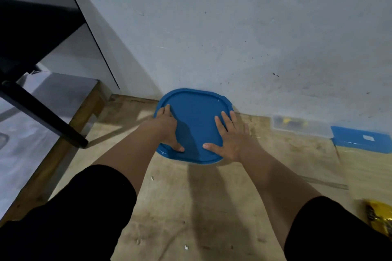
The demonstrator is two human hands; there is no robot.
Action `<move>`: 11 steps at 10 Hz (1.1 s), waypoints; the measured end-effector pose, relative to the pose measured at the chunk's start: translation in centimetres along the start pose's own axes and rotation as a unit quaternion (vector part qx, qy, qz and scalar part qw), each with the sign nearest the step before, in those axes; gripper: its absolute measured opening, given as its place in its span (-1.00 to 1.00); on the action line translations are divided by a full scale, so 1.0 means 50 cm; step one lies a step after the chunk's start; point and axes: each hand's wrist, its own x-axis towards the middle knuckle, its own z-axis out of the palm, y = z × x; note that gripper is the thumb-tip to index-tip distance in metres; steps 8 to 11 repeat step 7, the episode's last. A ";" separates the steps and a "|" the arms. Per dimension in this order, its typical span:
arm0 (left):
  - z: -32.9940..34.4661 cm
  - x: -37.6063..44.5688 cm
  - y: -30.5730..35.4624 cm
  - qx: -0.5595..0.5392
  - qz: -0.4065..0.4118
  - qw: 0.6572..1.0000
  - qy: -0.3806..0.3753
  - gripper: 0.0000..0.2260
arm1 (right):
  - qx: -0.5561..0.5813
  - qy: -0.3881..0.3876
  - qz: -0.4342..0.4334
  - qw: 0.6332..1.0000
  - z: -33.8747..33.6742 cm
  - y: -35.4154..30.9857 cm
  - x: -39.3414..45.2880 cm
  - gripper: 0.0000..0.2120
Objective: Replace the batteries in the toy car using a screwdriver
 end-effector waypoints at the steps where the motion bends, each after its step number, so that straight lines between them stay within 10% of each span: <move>1: -0.007 0.006 0.005 0.011 -0.003 1.000 -0.011 -0.06 | 0.024 -0.008 0.001 1.000 0.000 -0.001 -0.002 -0.12; 11: 0.024 -0.027 0.019 -0.178 -0.001 0.980 0.088 -0.15 | 0.087 0.080 0.020 0.993 -0.033 0.002 -0.019 -0.16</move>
